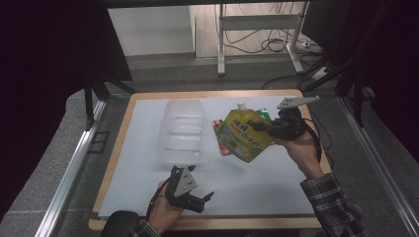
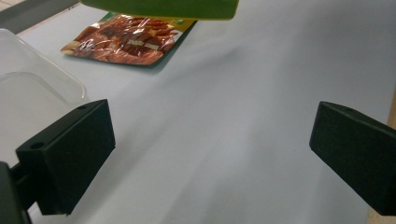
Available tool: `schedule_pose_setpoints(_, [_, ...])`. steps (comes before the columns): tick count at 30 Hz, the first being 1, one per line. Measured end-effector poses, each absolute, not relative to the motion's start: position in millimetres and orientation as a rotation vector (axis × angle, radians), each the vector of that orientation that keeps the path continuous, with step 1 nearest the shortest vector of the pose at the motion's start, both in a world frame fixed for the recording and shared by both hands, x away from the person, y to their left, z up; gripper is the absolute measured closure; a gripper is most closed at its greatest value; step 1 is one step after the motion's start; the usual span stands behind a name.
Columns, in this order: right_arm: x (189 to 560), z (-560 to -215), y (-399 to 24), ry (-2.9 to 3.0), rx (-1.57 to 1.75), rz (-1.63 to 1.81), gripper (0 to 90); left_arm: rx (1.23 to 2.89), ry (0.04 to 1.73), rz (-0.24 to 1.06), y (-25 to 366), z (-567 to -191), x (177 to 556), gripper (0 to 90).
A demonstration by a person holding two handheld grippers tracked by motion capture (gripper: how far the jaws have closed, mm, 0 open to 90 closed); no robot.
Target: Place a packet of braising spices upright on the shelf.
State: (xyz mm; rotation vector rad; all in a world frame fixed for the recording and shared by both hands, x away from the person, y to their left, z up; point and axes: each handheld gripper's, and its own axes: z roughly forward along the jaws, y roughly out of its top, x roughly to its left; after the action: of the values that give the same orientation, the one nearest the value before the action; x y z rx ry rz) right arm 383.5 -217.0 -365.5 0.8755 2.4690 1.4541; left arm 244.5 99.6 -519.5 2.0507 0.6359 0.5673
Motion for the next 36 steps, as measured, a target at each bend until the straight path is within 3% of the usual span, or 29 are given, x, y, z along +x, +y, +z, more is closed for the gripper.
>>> schedule_pose_setpoints(36, [437.7, -347.3, -175.0, 2.429, 0.783, 1.448, 88.7, 2.008, 0.660, 0.502, 109.1, -516.8, 239.1, 0.0])
